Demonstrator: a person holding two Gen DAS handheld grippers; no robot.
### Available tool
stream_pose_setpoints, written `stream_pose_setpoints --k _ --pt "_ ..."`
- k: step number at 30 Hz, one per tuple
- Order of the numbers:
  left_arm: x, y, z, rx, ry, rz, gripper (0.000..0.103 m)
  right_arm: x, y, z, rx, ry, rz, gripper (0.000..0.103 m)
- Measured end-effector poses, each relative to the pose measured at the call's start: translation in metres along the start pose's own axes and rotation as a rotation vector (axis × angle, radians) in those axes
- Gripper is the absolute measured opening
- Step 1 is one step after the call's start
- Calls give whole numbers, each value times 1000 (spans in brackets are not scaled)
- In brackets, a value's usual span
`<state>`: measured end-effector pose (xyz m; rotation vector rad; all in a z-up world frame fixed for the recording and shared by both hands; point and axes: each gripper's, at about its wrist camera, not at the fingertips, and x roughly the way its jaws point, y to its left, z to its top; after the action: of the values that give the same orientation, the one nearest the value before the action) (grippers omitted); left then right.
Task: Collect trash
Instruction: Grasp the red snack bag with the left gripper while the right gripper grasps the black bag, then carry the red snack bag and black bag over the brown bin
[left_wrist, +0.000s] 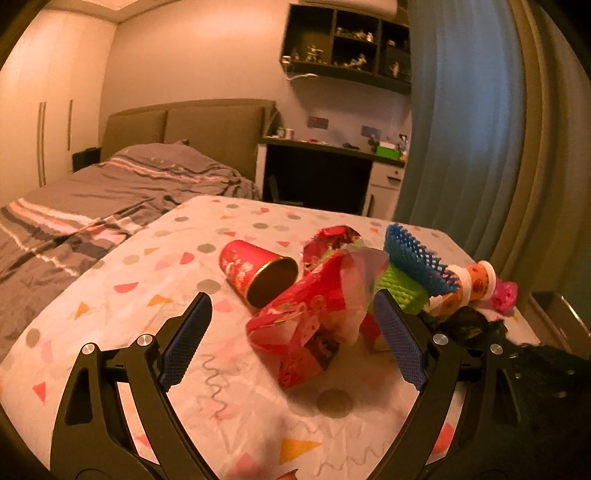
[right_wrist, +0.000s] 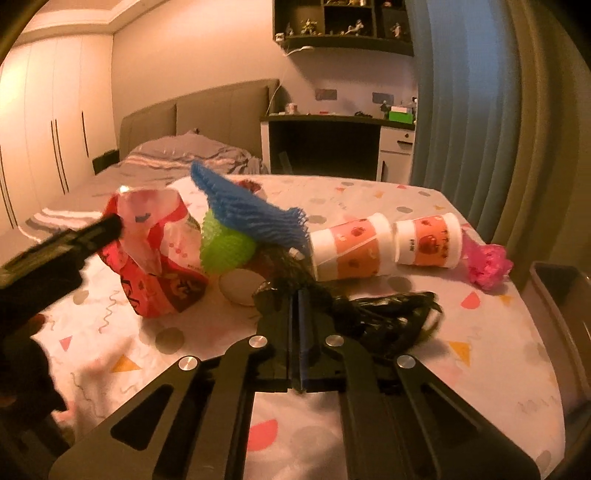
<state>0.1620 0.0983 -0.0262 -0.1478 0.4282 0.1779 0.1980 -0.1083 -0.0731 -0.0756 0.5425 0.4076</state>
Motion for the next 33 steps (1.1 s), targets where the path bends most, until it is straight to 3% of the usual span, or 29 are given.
stream_pose_setpoints --k 5,7,14,16,17,18,19,23,30,33 --pt "15 -6 -1 35 37 -27 88 -22 -9 -2 18 -32 15 3" --pt "19 -4 -3 21 59 -37 83 -28 -11 -4 20 -41 19 3" --pt "27 2 -5 -18 138 -96 31 -33 -15 -7 16 -34 33 3" --pt "27 2 -5 -27 146 -111 18 -31 -13 -7 14 -22 44 12" --pt "26 1 -6 -28 148 -116 10 -31 -12 -8 12 -16 52 28" --pt "26 1 -6 -26 146 -115 9 -30 -10 -9 11 -20 53 44" --pt "24 0 -6 -25 143 -114 7 -31 -8 -9 7 -28 51 50" --pt "8 0 -3 -56 113 -111 4 -21 1 -9 -39 -2 62 61" --pt "-33 5 -2 -132 49 -90 4 6 15 -5 -88 41 37 61" --pt "-42 7 -4 -148 43 -84 4 18 16 -3 -84 68 28 50"
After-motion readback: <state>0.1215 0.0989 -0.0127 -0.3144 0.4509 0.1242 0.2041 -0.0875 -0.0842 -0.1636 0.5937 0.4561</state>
